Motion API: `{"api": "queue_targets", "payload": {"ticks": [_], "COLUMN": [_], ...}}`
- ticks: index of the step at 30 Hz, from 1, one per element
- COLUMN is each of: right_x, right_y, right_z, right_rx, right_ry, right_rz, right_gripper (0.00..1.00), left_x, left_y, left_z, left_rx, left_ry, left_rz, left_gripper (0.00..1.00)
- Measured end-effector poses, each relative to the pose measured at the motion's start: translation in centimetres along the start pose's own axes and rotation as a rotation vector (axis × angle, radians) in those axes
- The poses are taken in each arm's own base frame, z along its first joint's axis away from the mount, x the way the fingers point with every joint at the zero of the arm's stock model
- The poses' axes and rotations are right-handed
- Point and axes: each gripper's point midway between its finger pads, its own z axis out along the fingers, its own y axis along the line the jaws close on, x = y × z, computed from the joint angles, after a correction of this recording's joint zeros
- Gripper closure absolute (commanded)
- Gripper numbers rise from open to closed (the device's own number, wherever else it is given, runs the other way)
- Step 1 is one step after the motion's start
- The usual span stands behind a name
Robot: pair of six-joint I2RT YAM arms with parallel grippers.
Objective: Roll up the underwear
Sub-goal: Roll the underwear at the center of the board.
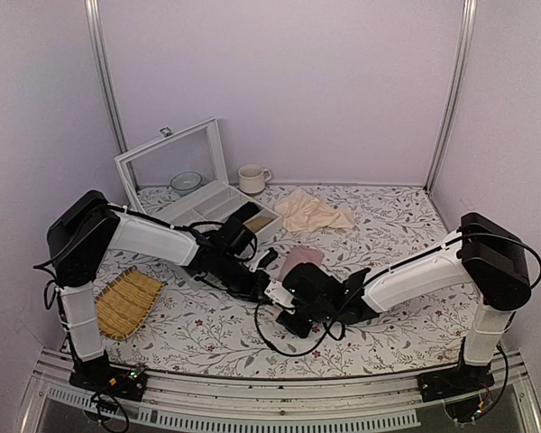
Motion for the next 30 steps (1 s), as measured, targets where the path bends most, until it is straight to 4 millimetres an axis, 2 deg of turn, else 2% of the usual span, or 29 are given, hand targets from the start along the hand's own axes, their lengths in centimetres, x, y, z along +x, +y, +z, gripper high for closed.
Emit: {"api": "queue_targets", "payload": {"ticks": [8, 16, 22, 30], "right_x": [0.4, 0.1, -0.1, -0.5], "right_y": [-0.6, -0.5, -1.1, -1.0], "right_z": [0.7, 1.4, 1.6, 1.8], "right_rx": [-0.009, -0.015, -0.016, -0.034], "right_ry": [0.002, -0.02, -0.032, -0.045], "right_rz": [0.028, 0.051, 0.104, 0.149], "right_gripper": [0.66, 0.78, 0.99, 1.0], "left_x": [-0.1, -0.2, -0.3, -0.3], "left_y": [0.4, 0.9, 1.0, 1.1], "left_z": [0.0, -0.1, -0.2, -0.2], "left_rx": [-0.005, -0.013, -0.015, -0.017], "left_ry": [-0.001, -0.004, -0.005, -0.004], "left_rz": [-0.009, -0.019, -0.02, -0.022], "left_gripper": [1.0, 1.0, 1.0, 1.0]}}
